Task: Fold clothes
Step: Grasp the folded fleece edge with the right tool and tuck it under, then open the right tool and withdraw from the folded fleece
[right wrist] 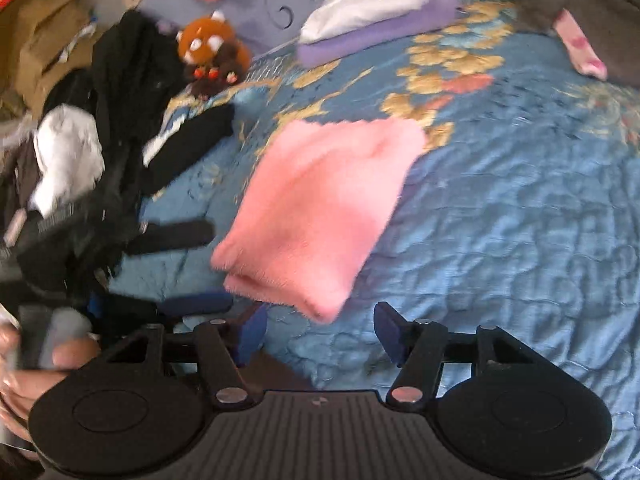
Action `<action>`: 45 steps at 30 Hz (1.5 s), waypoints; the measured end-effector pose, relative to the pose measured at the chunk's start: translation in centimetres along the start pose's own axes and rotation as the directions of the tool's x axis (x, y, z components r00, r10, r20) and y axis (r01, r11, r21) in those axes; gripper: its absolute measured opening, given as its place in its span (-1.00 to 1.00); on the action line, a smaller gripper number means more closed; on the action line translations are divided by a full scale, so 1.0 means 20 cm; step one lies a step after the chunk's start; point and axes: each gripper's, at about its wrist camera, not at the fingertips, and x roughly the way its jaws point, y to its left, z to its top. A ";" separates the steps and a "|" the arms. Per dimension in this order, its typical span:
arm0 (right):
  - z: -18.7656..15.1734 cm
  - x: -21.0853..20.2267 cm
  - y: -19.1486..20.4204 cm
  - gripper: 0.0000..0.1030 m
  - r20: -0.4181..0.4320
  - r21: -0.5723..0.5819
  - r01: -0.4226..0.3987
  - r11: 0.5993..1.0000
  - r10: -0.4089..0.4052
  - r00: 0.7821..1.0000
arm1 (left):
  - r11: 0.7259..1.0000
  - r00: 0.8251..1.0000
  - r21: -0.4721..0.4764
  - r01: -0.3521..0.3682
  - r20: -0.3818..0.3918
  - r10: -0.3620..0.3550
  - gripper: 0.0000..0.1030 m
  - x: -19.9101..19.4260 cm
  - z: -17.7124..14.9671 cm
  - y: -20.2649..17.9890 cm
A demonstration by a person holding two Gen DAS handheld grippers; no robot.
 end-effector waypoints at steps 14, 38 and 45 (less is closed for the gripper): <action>-0.02 0.00 -0.11 -0.87 -0.024 0.096 0.052 0.994 -0.050 0.998 | 0.994 0.993 -0.008 -0.105 0.054 0.106 0.49 0.06 0.11 0.10; 0.24 0.07 -0.09 -0.16 0.017 0.042 0.121 0.992 -0.122 0.992 | 0.960 0.981 0.205 -0.191 0.018 0.191 0.62 0.22 0.06 -0.18; 0.32 -0.03 -0.16 -0.12 0.089 0.141 0.036 0.989 -0.049 0.995 | 0.985 0.998 0.173 -0.014 0.062 0.003 0.67 0.05 0.10 -0.18</action>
